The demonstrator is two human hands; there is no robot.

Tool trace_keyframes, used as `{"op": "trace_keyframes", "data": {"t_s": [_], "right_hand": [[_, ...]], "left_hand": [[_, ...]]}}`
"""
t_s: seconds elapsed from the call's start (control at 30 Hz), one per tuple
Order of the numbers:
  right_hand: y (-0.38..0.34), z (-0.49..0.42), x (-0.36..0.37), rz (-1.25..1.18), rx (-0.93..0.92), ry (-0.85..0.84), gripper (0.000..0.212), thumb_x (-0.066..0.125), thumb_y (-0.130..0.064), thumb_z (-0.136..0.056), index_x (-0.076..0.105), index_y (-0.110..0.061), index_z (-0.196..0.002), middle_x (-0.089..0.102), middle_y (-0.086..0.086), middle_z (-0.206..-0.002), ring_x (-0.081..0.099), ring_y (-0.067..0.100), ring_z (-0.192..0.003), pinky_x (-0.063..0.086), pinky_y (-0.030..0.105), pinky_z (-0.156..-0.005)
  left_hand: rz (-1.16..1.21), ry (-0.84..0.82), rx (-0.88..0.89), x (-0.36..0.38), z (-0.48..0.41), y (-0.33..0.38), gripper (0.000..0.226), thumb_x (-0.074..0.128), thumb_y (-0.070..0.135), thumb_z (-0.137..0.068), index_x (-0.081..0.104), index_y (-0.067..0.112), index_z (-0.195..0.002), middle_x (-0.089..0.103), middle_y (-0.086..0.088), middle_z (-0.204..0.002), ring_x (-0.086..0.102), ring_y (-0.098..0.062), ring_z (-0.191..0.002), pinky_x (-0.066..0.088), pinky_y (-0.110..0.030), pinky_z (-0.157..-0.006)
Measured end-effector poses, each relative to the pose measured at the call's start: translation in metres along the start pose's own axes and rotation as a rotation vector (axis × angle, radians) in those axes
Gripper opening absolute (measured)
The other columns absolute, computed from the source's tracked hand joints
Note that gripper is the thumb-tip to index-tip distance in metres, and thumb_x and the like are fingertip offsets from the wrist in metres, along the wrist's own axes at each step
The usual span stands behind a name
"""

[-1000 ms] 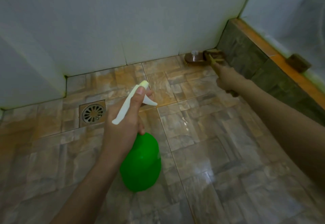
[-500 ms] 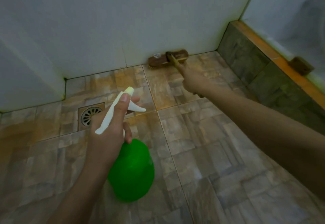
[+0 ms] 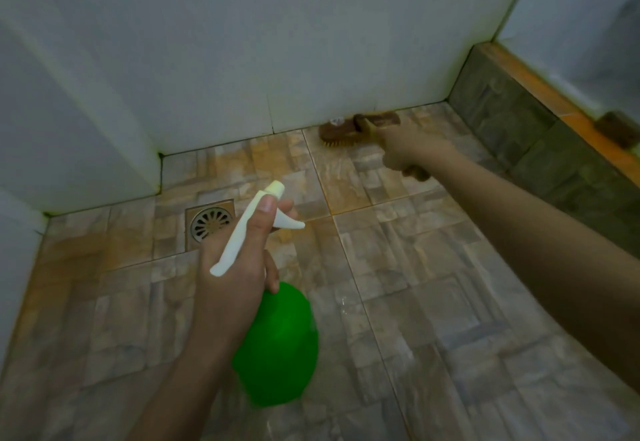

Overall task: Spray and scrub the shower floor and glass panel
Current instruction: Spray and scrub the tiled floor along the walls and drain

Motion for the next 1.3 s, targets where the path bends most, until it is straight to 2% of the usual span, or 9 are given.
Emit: {"op": "trace_keyframes", "data": {"t_s": [0.2,0.37,0.47,0.53,0.63,0.73,0.87,1.03,1.3], "right_hand": [[0.001,0.014,0.015,-0.018,-0.066,-0.004,0.075,0.044,0.000,-0.092,0.017,-0.039,-0.149,0.058,0.021,-0.099,0.059,0.025,-0.056,0.045,0.026,-0.036],[0.010,-0.009,-0.007,-0.042,0.045,-0.001,0.047,0.047,-0.004,-0.093,0.040,-0.012,-0.139,0.058,0.015,-0.079,0.056,0.025,-0.053,0.041,0.023,-0.034],[-0.009,0.049,0.031,-0.051,-0.045,-0.123,0.071,0.043,-0.001,-0.094,0.016,-0.036,-0.150,0.057,0.014,-0.080,0.056,0.023,-0.050,0.043,0.025,-0.035],[-0.016,0.048,0.038,-0.020,-0.121,-0.096,0.083,0.042,0.000,-0.093,0.003,-0.048,-0.148,0.054,0.012,-0.081,0.059,0.023,-0.054,0.045,0.026,-0.037],[-0.007,-0.012,0.013,-0.034,-0.046,0.003,0.060,0.045,-0.003,-0.092,0.030,-0.024,-0.147,0.058,0.014,-0.085,0.061,0.025,-0.060,0.047,0.028,-0.039],[0.006,-0.011,0.005,-0.019,0.025,-0.021,0.049,0.044,-0.003,-0.093,0.040,-0.018,-0.139,0.060,0.017,-0.086,0.060,0.028,-0.060,0.044,0.026,-0.037],[0.024,0.032,0.024,0.008,-0.078,-0.065,0.081,0.042,-0.002,-0.093,0.007,-0.055,-0.145,0.059,0.016,-0.092,0.059,0.025,-0.056,0.043,0.025,-0.037],[0.067,-0.037,-0.007,-0.007,0.002,0.103,0.077,0.043,-0.005,-0.092,0.012,-0.047,-0.149,0.052,0.015,-0.105,0.060,0.031,-0.061,0.046,0.028,-0.038],[0.088,0.046,0.022,0.052,0.050,-0.021,0.079,0.046,-0.005,-0.094,0.008,-0.051,-0.147,0.046,0.014,-0.121,0.062,0.027,-0.064,0.055,0.037,-0.042]], "left_hand": [[0.011,0.002,0.026,0.003,-0.001,-0.005,0.049,0.050,0.073,-0.090,0.081,0.035,-0.089,0.061,0.029,-0.060,0.048,-0.021,-0.043,0.046,-0.027,-0.048],[0.027,-0.031,0.014,0.011,0.004,-0.001,0.039,0.047,0.072,-0.091,0.078,0.048,-0.087,0.062,0.019,-0.064,0.048,-0.018,-0.045,0.046,-0.026,-0.050],[0.068,-0.060,-0.002,0.019,-0.002,0.000,0.040,0.050,0.071,-0.084,0.079,0.044,-0.086,0.063,0.018,-0.064,0.048,-0.015,-0.044,0.046,-0.024,-0.050],[0.090,-0.054,0.010,0.023,-0.005,0.001,0.039,0.055,0.070,-0.087,0.080,0.040,-0.082,0.072,0.003,-0.075,0.049,-0.015,-0.043,0.046,-0.026,-0.050],[0.093,-0.044,0.021,0.024,-0.006,0.008,0.030,0.053,0.065,-0.090,0.077,0.050,-0.081,0.070,-0.030,-0.100,0.049,-0.015,-0.043,0.046,-0.026,-0.050],[0.091,-0.033,0.019,0.021,-0.008,0.012,0.030,0.053,0.068,-0.089,0.077,0.052,-0.083,0.070,-0.030,-0.100,0.050,-0.011,-0.043,0.046,-0.020,-0.050],[0.091,-0.010,-0.003,0.011,-0.015,0.016,0.027,0.046,0.070,-0.078,0.072,0.063,-0.078,0.072,-0.025,-0.095,0.048,-0.012,-0.045,0.046,-0.021,-0.052],[0.090,0.022,-0.035,0.007,-0.017,0.014,0.023,0.044,0.068,-0.079,0.067,0.071,-0.073,0.072,0.033,-0.078,0.046,-0.008,-0.044,0.043,-0.023,-0.055],[0.107,0.016,-0.028,0.012,-0.020,0.009,0.024,0.047,0.065,-0.082,0.071,0.066,-0.075,0.068,0.012,-0.075,0.046,-0.014,-0.045,0.044,-0.032,-0.061]]}}
Point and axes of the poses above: each hand's wrist, its own z-axis away from the middle knuckle, its own x-axis out of the palm, y = z × x, the point moved 8 cm from there along -z, towards the middle knuckle
